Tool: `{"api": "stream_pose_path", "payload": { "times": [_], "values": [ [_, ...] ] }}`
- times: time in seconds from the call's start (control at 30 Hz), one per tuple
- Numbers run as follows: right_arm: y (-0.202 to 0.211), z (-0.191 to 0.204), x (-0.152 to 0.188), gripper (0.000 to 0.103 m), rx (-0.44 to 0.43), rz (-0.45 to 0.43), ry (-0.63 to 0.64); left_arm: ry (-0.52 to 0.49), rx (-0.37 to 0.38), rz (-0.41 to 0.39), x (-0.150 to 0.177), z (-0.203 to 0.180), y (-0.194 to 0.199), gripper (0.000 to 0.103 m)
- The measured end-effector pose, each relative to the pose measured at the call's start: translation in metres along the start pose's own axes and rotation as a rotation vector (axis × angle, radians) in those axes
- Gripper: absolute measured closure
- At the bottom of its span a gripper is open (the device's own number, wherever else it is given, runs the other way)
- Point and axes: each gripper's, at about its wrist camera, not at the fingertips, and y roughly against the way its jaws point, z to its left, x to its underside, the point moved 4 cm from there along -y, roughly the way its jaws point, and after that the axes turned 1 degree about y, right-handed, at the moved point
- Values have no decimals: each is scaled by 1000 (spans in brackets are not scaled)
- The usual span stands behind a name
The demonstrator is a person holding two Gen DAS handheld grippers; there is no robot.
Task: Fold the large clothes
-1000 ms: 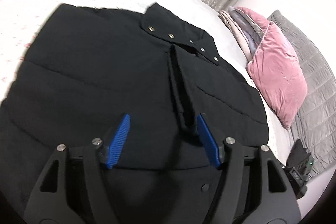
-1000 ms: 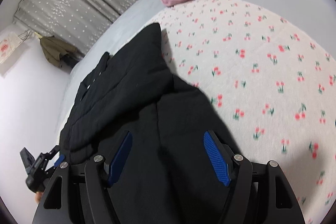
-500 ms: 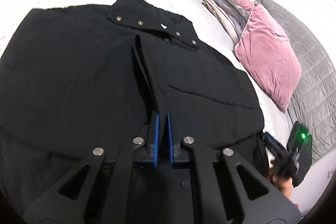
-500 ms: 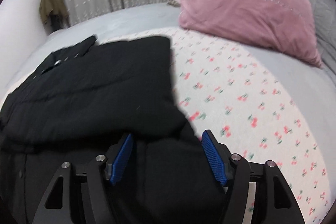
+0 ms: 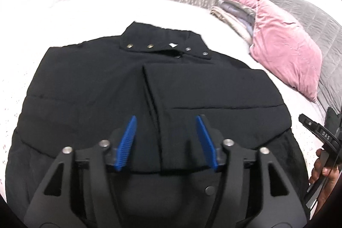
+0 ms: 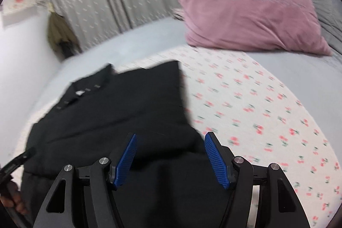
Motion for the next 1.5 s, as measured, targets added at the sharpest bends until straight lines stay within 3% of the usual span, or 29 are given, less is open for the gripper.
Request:
{"api": "stream_pose_path", "payload": {
  "times": [0.03,0.13,0.23,0.27,0.33,0.5,0.63,0.7,0.8,1.07,1.5],
  "values": [
    [-1,7,-1,36,-8,-5,17,-13,8,3,2,-2,-4,33],
    [-18,14,5,36,15,31,43,-72,-19,68,14,-10,-26,32],
    [-43,3,22,36,63,133,26,-116,-54,96,26,-13,-44,29],
    [-51,-4,28,36,65,168,1,-119,-52,80,28,-14,-44,26],
    [-49,-12,29,36,16,148,-46,-122,-58,74,30,-15,-42,20],
    [-35,-13,31,33,-10,176,-85,-64,-37,181,30,-10,-33,16],
    [-11,-13,33,27,-95,186,-160,0,-14,228,33,2,0,16],
    [8,-11,36,20,-122,190,-193,3,-14,236,36,8,18,12],
    [33,-5,43,17,-140,218,-189,-19,-23,238,43,15,53,9],
    [96,7,76,15,-111,267,-98,-18,-52,225,68,49,132,8],
    [163,-1,117,15,-49,288,-17,49,-108,255,121,117,208,7]
  ]
}}
